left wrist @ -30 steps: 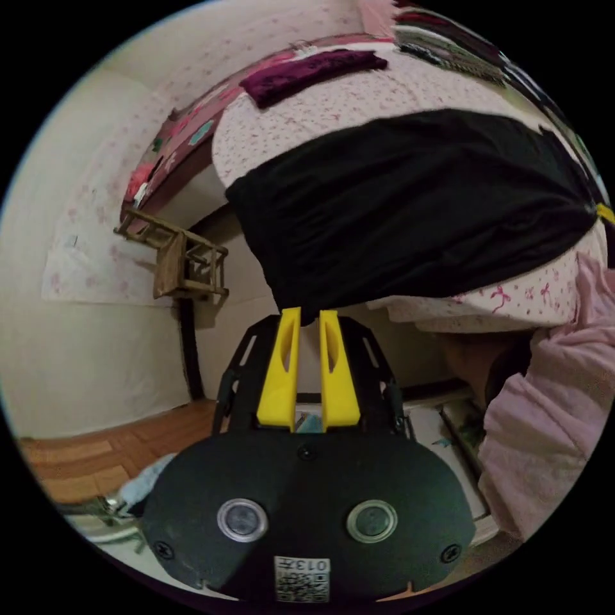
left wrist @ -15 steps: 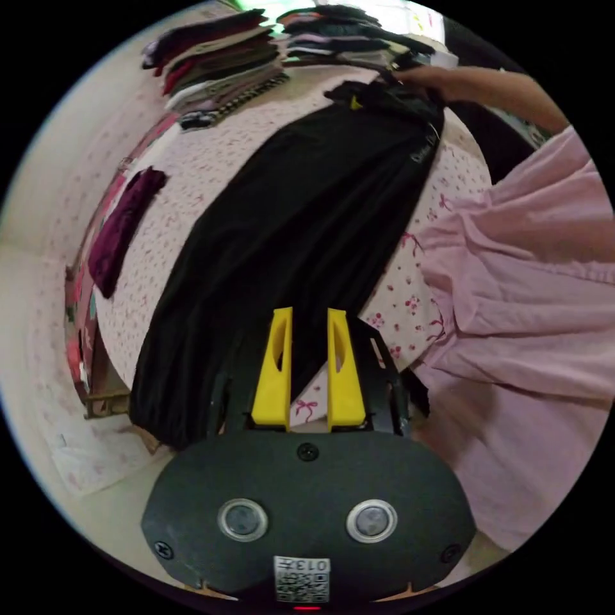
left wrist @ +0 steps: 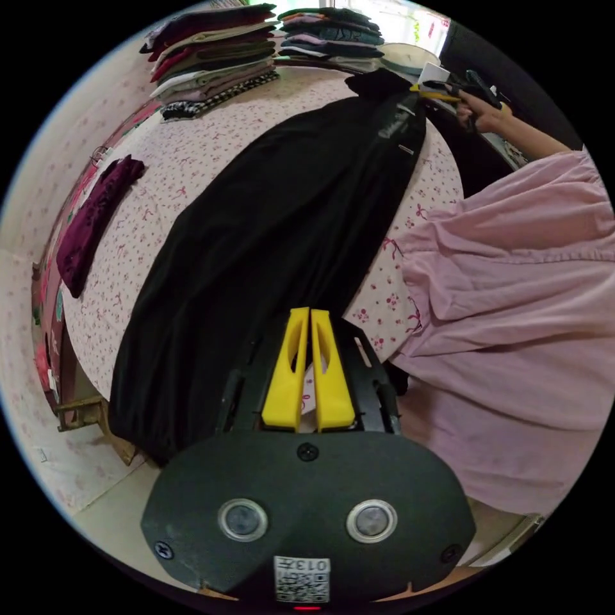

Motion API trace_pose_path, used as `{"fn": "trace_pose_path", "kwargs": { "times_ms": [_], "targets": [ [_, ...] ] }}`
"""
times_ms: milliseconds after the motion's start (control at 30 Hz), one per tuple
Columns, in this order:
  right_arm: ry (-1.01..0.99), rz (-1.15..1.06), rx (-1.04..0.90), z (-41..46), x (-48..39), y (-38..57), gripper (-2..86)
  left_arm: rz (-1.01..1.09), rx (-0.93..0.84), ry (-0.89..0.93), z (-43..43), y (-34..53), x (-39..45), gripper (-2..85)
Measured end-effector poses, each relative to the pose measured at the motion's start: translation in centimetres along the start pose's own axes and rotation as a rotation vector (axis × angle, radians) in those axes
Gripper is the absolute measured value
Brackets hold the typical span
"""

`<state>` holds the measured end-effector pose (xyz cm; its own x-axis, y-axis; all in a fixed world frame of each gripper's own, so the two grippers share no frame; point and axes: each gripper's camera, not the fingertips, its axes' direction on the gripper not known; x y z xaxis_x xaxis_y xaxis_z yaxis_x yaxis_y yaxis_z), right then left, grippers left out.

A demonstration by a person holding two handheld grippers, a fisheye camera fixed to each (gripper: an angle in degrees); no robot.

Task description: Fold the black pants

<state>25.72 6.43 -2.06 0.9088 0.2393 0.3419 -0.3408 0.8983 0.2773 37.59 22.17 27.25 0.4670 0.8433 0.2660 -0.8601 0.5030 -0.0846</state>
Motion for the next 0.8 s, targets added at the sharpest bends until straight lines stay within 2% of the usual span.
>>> {"fn": "trace_pose_path", "kwargs": {
  "times_ms": [100, 233, 333, 400, 467, 567, 667, 800],
  "targets": [
    [0.035, 0.196, -0.059, -0.2, 4.9, 2.9, 2.1, 0.07, -0.071, -0.046, 1.6, -1.2, 1.7, -0.1],
    [0.141, 0.177, -0.007, -2.9, 4.3, 3.4, 5.1, 0.065, -0.088, -0.066, 2.3, -2.3, 2.5, -0.1],
    [0.255, -0.007, 0.007, -4.2, 0.4, 2.7, 7.2, 0.038, -0.091, -0.055, 2.7, -2.9, 2.6, -0.1],
    [0.362, -0.206, -0.032, -3.6, -3.6, 2.5, 8.1, 0.041, -0.098, -0.06, 2.9, -3.3, 2.8, -0.1],
    [0.548, -0.443, -0.068, -1.7, -8.5, 3.3, 9.7, 0.042, -0.102, -0.067, 3.1, -3.7, 3.0, -0.1],
    [0.743, -0.608, -0.08, 0.7, -11.8, 4.6, 9.7, 0.029, -0.105, -0.063, 3.3, -4.2, 3.1, -0.1],
    [0.904, -0.503, 0.033, -0.1, -11.8, 4.9, 8.0, 0.02, -0.106, -0.065, 3.5, -4.6, 3.3, -0.1],
    [0.703, -0.328, 0.003, -3.0, -9.0, 3.7, 7.6, 0.023, -0.107, -0.081, 3.7, -5.0, 3.6, -0.1]
  ]
}}
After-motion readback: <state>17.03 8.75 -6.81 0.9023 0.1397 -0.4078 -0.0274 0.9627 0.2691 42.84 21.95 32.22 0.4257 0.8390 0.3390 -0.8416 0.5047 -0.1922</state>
